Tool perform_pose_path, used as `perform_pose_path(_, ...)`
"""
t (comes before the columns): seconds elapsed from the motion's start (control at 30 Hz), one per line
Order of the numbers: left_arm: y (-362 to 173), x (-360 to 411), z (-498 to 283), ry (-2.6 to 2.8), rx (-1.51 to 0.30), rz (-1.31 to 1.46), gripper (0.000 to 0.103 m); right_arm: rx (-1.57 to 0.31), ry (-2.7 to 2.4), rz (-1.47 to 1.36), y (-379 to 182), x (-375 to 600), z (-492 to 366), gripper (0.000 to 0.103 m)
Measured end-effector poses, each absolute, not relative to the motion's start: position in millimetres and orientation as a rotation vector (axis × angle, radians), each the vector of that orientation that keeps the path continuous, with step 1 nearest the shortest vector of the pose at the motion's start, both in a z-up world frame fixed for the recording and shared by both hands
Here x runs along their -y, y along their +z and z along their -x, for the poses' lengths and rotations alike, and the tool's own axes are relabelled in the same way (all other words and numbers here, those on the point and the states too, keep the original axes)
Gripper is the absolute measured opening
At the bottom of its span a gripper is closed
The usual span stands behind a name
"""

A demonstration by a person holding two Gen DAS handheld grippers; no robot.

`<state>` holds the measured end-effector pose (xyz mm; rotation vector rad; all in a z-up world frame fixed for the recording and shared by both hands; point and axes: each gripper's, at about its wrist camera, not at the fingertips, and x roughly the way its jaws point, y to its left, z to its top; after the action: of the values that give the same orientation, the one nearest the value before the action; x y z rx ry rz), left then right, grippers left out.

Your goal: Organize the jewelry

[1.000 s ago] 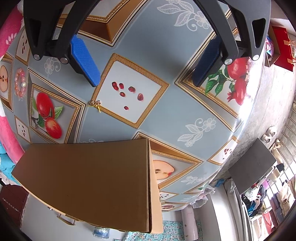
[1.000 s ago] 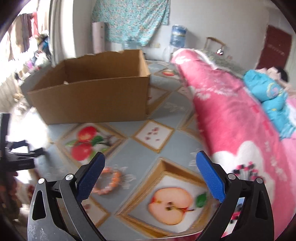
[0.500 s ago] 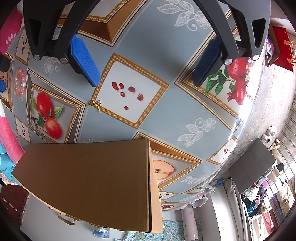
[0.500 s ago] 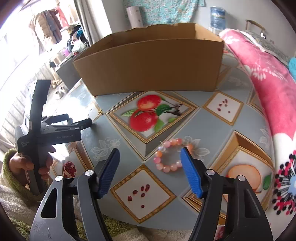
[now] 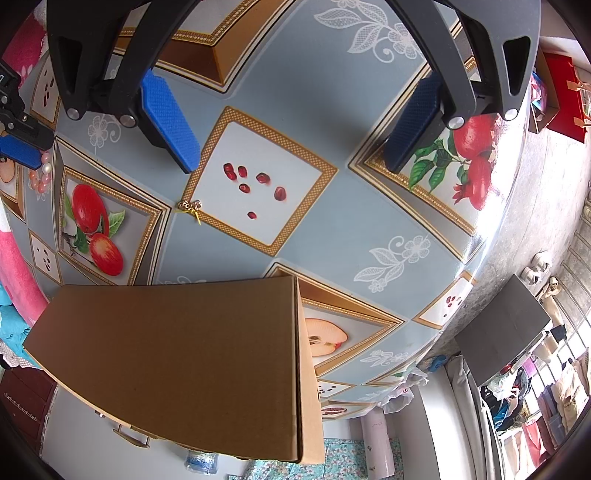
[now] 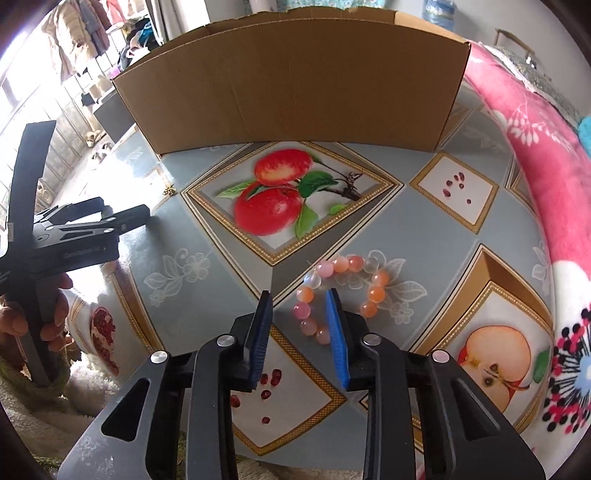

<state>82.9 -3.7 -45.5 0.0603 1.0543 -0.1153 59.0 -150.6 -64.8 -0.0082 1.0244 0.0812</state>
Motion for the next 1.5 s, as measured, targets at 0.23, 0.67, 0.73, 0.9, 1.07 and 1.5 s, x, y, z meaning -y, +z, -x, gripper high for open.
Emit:
perform_pose_path(0.23,-45,4,-82,-0.115,-1.056,-0.059,0.098,-1.018,0.057,0.036,-63,158,-64,0.008)
perform_pose_path(0.67,-45,2,-76,-0.169,-0.996,-0.089,0.098,-0.995,0.098,-0.156,-55,195,-58,0.007)
perform_pose_path(0.73,-44,2,-75,-0.174,-0.993,-0.094,0.098,-0.989,0.097,-0.174,-54,197,-57,0.007)
perform_pose_path(0.9,-37,7,-65,-0.288,-0.934,-0.106,0.098,-0.969,0.099,-0.202,-51,206,-56,0.007)
perform_pose_path(1.07,-19,22,-60,-0.382,-0.839,-0.139,0.084,-0.956,0.115,-0.226,-49,213,-57,0.007)
perform_pose_path(1.5,-28,45,-80,-0.452,-0.908,-0.184,0.028,-0.936,0.19,-0.273,-48,230,-56,0.007)
